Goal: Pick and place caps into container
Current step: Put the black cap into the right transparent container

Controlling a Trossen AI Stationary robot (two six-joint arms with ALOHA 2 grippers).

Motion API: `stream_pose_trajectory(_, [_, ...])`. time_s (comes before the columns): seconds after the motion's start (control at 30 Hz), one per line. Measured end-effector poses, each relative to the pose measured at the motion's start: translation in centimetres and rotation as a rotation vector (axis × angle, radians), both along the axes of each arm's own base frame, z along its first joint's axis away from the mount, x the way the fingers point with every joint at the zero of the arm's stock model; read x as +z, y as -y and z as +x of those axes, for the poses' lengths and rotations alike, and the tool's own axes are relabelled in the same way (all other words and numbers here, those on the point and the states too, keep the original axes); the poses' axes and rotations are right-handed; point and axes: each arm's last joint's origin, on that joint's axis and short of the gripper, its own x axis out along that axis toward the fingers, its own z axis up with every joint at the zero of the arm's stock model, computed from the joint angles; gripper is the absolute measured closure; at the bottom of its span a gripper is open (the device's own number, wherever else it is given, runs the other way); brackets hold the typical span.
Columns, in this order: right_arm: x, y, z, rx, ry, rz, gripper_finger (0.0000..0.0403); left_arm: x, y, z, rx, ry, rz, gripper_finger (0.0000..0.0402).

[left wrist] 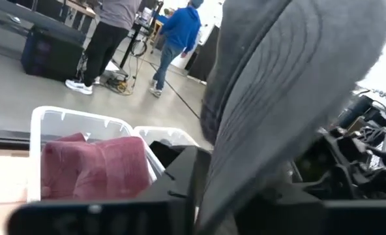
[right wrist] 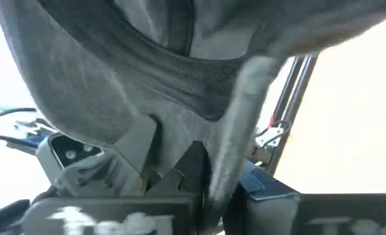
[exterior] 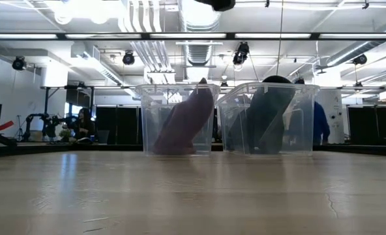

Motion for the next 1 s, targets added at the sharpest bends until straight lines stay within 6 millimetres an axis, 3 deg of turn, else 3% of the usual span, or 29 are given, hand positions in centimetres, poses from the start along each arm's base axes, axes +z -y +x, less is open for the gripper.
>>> stream_pose_trajectory(0.17, [0.0,0.2,-0.2,0.0,-0.058,-0.053,0.0388,0.4,0.6,-0.4,-0.079,-0.044,-0.005,0.0283])
stream_pose_trajectory(0.3, [0.3,0.8,-1.9,-0.063,-0.225,-0.163,0.0389,1.1,1.8,-2.3,-0.166,-0.107,0.047,0.0258])
stream_pose_trajectory(0.4, [1.0,2.0,-4.4,-0.159,-0.387,-0.248,0.039,1.6,2.3,-4.2,-0.233,-0.142,0.073,0.0247])
stream_pose_trajectory(0.53, [3.7,4.4,-9.1,-0.281,-0.518,-0.327,0.039,1.8,2.2,-6.1,-0.316,-0.158,0.05,0.0244])
stream_pose_trajectory(0.7, [5.9,8.5,-13.8,-0.439,-0.708,-0.376,0.0391,1.1,2.0,-6.6,-0.337,-0.192,0.04,0.0244])
stream_pose_trajectory(0.87, [4.9,12.4,-16.2,-0.532,-0.898,-0.238,0.0391,-0.1,1.8,-6.5,-0.332,-0.215,0.025,0.0244])
stream_pose_trajectory(1.0, [2.8,14.3,-15.3,-0.485,-0.99,-0.102,0.039,-1.3,1.5,-6.6,-0.316,-0.194,-0.008,0.0244])
